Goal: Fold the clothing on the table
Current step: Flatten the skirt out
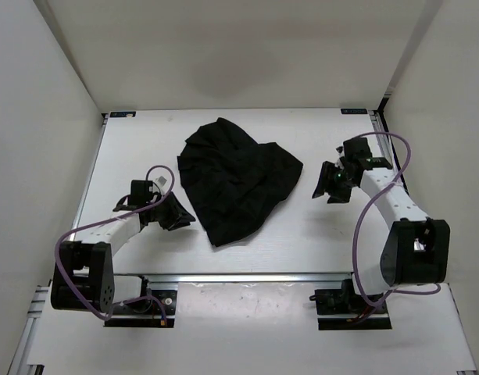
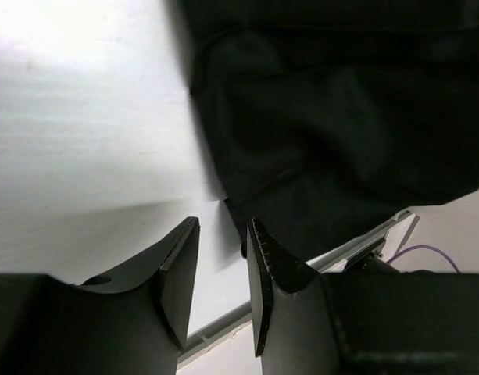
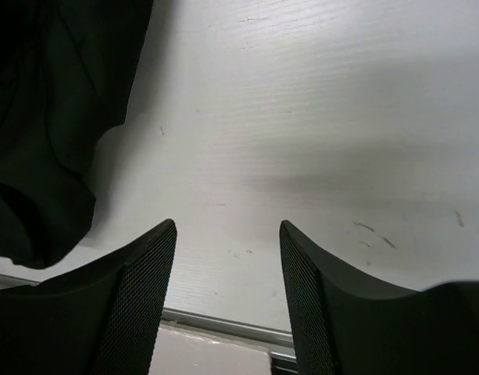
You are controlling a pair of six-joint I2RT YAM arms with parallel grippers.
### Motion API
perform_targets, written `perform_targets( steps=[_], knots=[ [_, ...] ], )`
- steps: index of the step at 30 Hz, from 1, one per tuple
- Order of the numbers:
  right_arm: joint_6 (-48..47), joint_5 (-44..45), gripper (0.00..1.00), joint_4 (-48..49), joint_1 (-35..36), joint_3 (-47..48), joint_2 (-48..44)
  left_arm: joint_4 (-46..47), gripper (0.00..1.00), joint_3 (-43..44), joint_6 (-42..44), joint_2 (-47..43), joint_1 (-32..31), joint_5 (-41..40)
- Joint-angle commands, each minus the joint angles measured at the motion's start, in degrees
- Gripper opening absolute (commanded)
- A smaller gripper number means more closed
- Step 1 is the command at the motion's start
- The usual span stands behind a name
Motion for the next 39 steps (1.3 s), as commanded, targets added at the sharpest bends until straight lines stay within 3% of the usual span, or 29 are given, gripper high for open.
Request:
perform_targets(
  steps=[1,10,17,19,20,21,25,28,31,33,35,36,37,39],
  knots=[
    [4.8,-6.9,0.61,9.3,-1.5,-2.6,2.7,-2.5,0.42,2.5,2.8,-1.6,-0.8,-1.5],
    [17.2,-11.0,0.62,29.3,-0.4,3.0,19.5,-1.4,0.42,-0.9,1.3,-2.8,-1.2,1.8],
    [23.7,-13.8,0.61,39.1,0.6,8.0,29.0,-2.9,0.42,-3.3,1.9,-5.3,0.0,1.5],
    [24.0,-16.7,0.44,40.5,1.1,10.4,31.6,-3.8,0.42,-3.5,2.5,-5.9,0.7,1.5],
    [25.1,-18.3,0.01,40.7,1.5,12.3,33.8,-3.7,0.42,-3.6,2.0,-6.0,1.2,2.1],
    [25.2,-22.1,0.0,41.2,1.7,14.6,34.3,-3.5,0.42,-4.0,2.0,-6.0,1.4,1.7],
    [16.7,-30.9,0.01,46.0,7.7,20.1,26.2,-1.9,0.42,-4.3,1.5,-5.3,1.8,2.4],
    [2.0,-34.3,0.0,39.9,14.2,24.6,15.5,-1.3,0.41,-4.4,0.8,-4.8,1.9,2.8],
    [-12.8,-28.5,0.0,29.0,23.3,23.7,3.6,-1.4,0.42,-4.7,1.3,-3.8,1.6,2.2],
    [-16.7,-17.6,0.0,26.7,29.8,13.5,-4.7,-1.1,0.41,-5.0,1.5,-3.6,1.9,2.4],
    [-15.3,-11.9,0.26,25.5,34.7,4.7,-12.8,-1.1,0.41,-5.1,1.3,-3.6,1.3,2.2],
    [-11.1,-10.4,0.34,23.5,34.6,-0.4,-17.3,-1.2,0.41,-5.3,1.8,-3.1,1.1,2.4],
    [-7.0,-10.6,0.53,21.5,32.7,-4.8,-21.2,-1.6,0.41,-5.3,1.8,-3.2,1.1,1.9],
    [-3.2,-10.2,0.64,18.6,27.7,-10.4,-27.3,-1.8,0.41,-5.5,1.8,-3.3,1.3,1.6]
  ],
)
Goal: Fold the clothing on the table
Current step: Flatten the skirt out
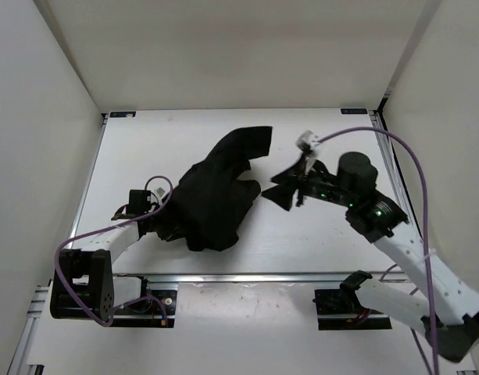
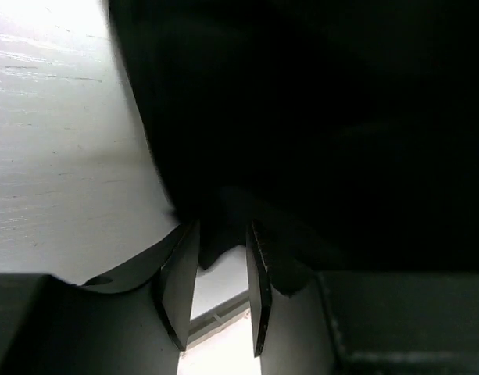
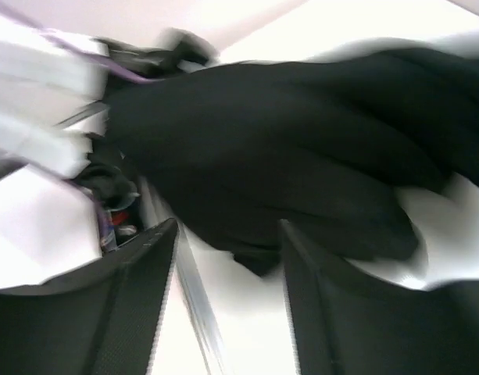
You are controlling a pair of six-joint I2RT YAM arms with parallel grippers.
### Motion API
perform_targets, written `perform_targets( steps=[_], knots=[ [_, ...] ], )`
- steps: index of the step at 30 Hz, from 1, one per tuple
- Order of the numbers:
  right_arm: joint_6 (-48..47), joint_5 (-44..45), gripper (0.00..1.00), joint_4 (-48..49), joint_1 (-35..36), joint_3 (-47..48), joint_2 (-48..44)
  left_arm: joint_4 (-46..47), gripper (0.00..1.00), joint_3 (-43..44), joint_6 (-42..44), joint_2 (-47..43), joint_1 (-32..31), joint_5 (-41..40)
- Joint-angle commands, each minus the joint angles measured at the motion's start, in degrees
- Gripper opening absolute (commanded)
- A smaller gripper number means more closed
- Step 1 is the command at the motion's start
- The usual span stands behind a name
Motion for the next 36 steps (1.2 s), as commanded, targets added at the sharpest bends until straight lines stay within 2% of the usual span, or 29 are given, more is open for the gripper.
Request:
perform_targets(
  steps=[1,4,7,9,13,16,18,19,21,24,25,28,31,35,36],
  knots=[
    [4.6,8.6,0.65,-12.1,-10.3,-11.9,-4.5,0.1,0.41,-0.9,0.9,-0.4,-0.2,0.9],
    [3.8,8.9,0.65,-10.5,-16.9,-12.5,-6.9,1.2,0.4,-1.4,0.1,-0.6,-0.5,1.3],
    [2.9,5.8,0.65,-7.2,-19.0,-9.3,-1.2,2.0,0.4,-1.5,-0.7,-0.4,-0.2,1.8],
    [1.5,6.3,0.65,-6.8,-16.5,-7.1,3.8,2.0,0.4,-1.5,-0.7,-1.1,-0.2,1.9],
    [-2.0,6.9,0.68,-7.1,-7.3,-1.3,16.6,1.5,0.4,-2.1,-0.7,-2.3,-0.4,1.8],
    [-1.8,1.0,0.71,-5.3,-3.7,-0.1,24.7,1.5,0.41,-2.1,-0.9,-2.6,-0.1,1.9],
    [-2.5,-2.8,0.69,-6.2,-1.7,0.6,29.2,1.0,0.41,-1.9,-0.9,-3.3,-0.2,1.9],
    [-3.4,-3.9,0.64,-7.4,-0.7,2.1,32.6,1.1,0.4,-2.1,-0.7,-2.8,-0.1,1.8],
    [-5.5,-7.5,0.37,-9.7,0.8,4.1,39.4,1.0,0.4,-2.2,-0.6,-3.0,0.1,1.8],
    [-7.4,-11.0,0.12,-16.8,0.6,9.0,48.7,1.2,0.4,-2.6,-0.8,-2.6,-0.6,1.9],
    [-7.5,-10.2,0.07,-19.1,0.4,9.9,51.0,1.5,0.41,-2.7,-0.8,-2.7,-0.4,1.8],
    [-8.3,-5.0,0.03,-23.4,-2.1,15.1,58.6,1.4,0.4,-3.1,-1.0,-2.6,-0.3,1.9],
    [-7.5,3.5,0.01,-27.0,-8.7,21.8,65.6,0.3,0.4,-2.3,-0.7,-3.3,-0.2,1.8],
    [-5.7,14.6,0.0,-31.1,-17.5,34.7,73.5,-1.2,0.4,-2.1,0.6,-4.1,0.3,1.7],
    [-5.0,17.5,0.0,-32.0,-19.8,40.8,75.0,-1.7,0.4,-2.0,0.5,-4.5,0.3,1.4]
  ],
)
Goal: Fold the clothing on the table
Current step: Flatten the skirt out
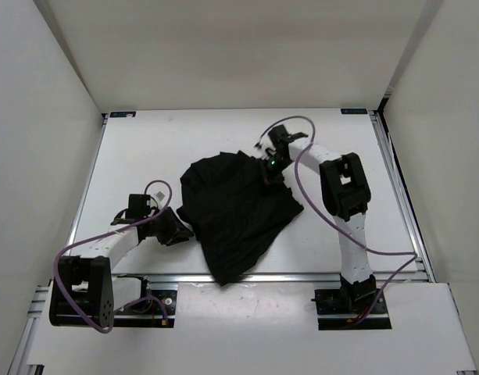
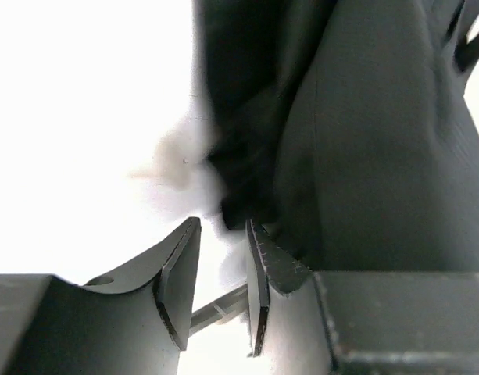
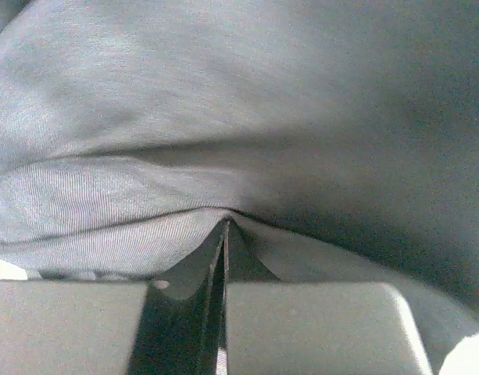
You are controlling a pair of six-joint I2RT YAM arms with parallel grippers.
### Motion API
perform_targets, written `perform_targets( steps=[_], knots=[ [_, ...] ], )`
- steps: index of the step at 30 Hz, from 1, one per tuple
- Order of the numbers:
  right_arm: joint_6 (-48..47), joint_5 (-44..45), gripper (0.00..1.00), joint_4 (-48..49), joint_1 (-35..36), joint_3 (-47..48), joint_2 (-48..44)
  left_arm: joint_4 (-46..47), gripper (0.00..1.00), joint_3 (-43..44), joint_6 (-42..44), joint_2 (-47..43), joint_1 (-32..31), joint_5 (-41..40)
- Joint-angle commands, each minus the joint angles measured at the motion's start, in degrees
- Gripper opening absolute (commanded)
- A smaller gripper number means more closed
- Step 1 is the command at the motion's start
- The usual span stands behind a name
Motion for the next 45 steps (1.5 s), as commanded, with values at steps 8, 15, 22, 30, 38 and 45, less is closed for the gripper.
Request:
perform_targets(
  steps=[8,15,22,30,38,45],
  knots=[
    [2.9,6.6,0.4,5.5,-10.3,11.0,-8.0,-1.2,0.4,0.8,1.4,-0.8,0.2,1.3],
    [9.8,5.0,0.72,-3.9,-0.9,-7.2,-26.3,6.0,0.42,11.8,-1.4,5.9,4.1,4.7],
    [22.5,1.4,0.62,-6.0,0.4,-23.0,-32.1,14.9,0.39,23.9,-9.7,16.9,3.5,8.6],
    [30.3,-2.2,0.63,-2.4,2.7,-25.4,-25.5,28.4,0.4,24.1,-16.5,24.7,-1.6,9.9],
    [32.5,0.6,0.4,-3.4,8.0,-23.8,-14.4,36.7,0.19,17.8,-19.5,30.1,-10.2,12.2],
    [28.3,9.2,0.0,-2.8,3.1,-17.5,-7.0,35.7,0.0,15.4,-17.8,29.2,-11.4,12.5]
  ],
)
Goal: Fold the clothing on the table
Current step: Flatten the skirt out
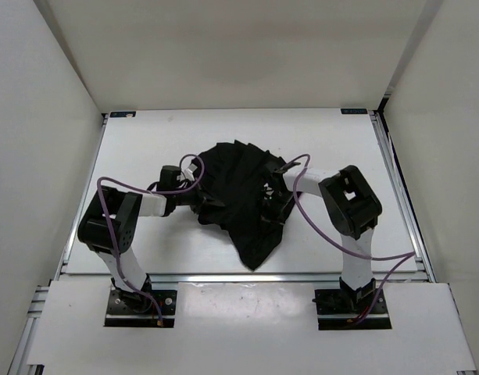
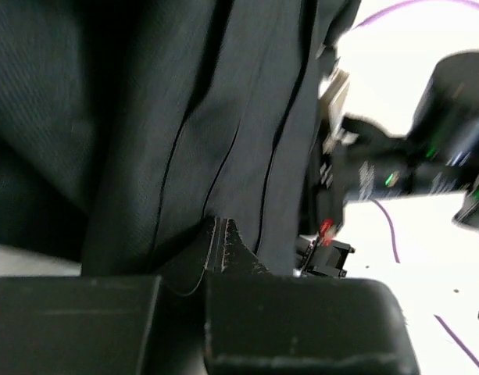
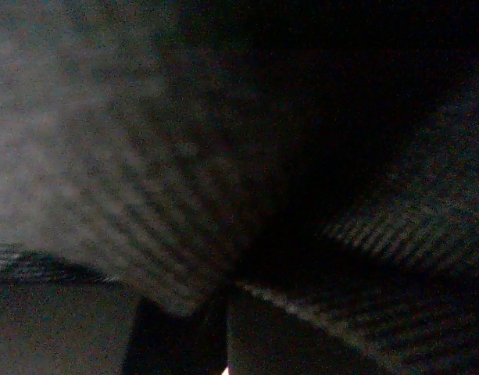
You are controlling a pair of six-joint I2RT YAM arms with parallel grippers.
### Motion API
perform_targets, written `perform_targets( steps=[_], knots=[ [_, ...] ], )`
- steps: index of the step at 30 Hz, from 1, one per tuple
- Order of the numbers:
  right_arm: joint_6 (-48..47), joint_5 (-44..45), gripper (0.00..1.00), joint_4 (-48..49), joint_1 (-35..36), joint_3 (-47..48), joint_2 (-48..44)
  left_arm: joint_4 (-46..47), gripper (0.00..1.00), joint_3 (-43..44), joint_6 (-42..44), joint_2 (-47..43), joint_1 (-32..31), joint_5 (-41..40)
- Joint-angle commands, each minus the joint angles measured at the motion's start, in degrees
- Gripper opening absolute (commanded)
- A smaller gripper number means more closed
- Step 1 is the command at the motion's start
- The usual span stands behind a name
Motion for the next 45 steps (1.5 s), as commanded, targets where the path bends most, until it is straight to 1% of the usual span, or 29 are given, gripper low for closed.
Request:
perform_targets(
  steps=[1,2,4,6,7,8,9,10,13,14,18,19,22,29,31,34,41,42,43,45],
  knots=[
    [-3.8,10.3,0.0,0.2,-5.2,8.9,6.2,1.0,0.0,-1.3,1.7,-3.2,1.9,0.6],
    [-4.0,12.8,0.0,-0.7,-7.0,11.6,7.6,0.8,0.0,-1.7,1.8,-4.2,2.5,0.5],
    [-6.7,14.9,0.0,-2.8,-8.9,21.0,9.1,0.4,0.0,-2.4,2.1,-5.0,3.6,0.1],
    [-7.8,16.7,0.0,-5.5,-9.5,25.4,8.3,0.0,0.0,-3.6,2.4,-5.7,4.7,0.3],
    [-7.9,16.7,0.02,-6.1,-8.8,26.3,7.0,-0.7,0.0,-3.6,2.7,-5.7,5.0,0.0],
    [-8.0,17.0,0.17,-6.4,-8.4,26.3,5.1,-0.4,0.0,-3.8,2.8,-6.1,5.3,-0.1],
    [-7.8,16.6,0.25,-6.9,-8.2,25.6,4.0,-0.7,0.0,-4.2,2.9,-6.4,5.5,-0.2],
    [-7.1,16.7,0.35,-7.1,-7.5,24.4,1.7,-0.2,0.0,-4.5,2.9,-6.4,5.6,-0.4],
    [-5.2,16.0,0.45,-6.3,-5.3,20.4,-3.8,0.3,0.0,-4.9,2.7,-6.4,5.1,-0.5],
    [-4.7,15.4,0.45,-6.2,-4.6,19.6,-5.3,0.4,0.0,-4.9,2.4,-5.8,4.8,-0.4],
    [-1.8,15.7,0.44,-5.9,-3.2,13.1,-6.7,0.6,0.0,-4.6,2.2,-5.0,3.8,0.0],
    [-0.6,15.1,0.43,-4.3,-3.3,9.6,-6.9,0.0,0.0,-4.0,2.5,-5.2,3.3,0.1],
    [0.7,15.6,0.42,-1.3,-4.2,7.4,-6.7,-0.7,0.0,-4.0,3.1,-5.4,3.7,0.2],
    [3.0,17.5,0.43,2.4,-6.6,10.3,-3.4,-4.5,0.0,-3.8,5.8,-6.3,5.1,0.6],
    [3.4,17.1,0.43,2.5,-7.2,11.3,-3.2,-4.4,0.0,-4.3,5.9,-6.7,5.4,0.5],
    [3.4,19.1,0.42,2.5,-7.1,12.0,-3.2,-4.1,0.0,-4.8,5.8,-6.7,5.7,0.5],
    [4.0,17.7,0.4,3.9,-7.4,10.9,0.9,-4.5,0.0,-4.8,6.0,-6.7,5.5,0.6],
    [3.4,17.4,0.38,4.1,-7.2,11.3,1.9,-4.5,0.0,-5.2,6.2,-6.6,6.0,0.6],
    [3.0,17.4,0.33,3.8,-7.0,11.8,2.8,-4.4,0.0,-5.3,6.0,-6.5,6.1,0.8],
    [2.6,16.6,0.14,2.7,-6.8,12.6,3.7,-4.5,0.0,-5.7,6.3,-6.9,6.6,0.9]
  ],
)
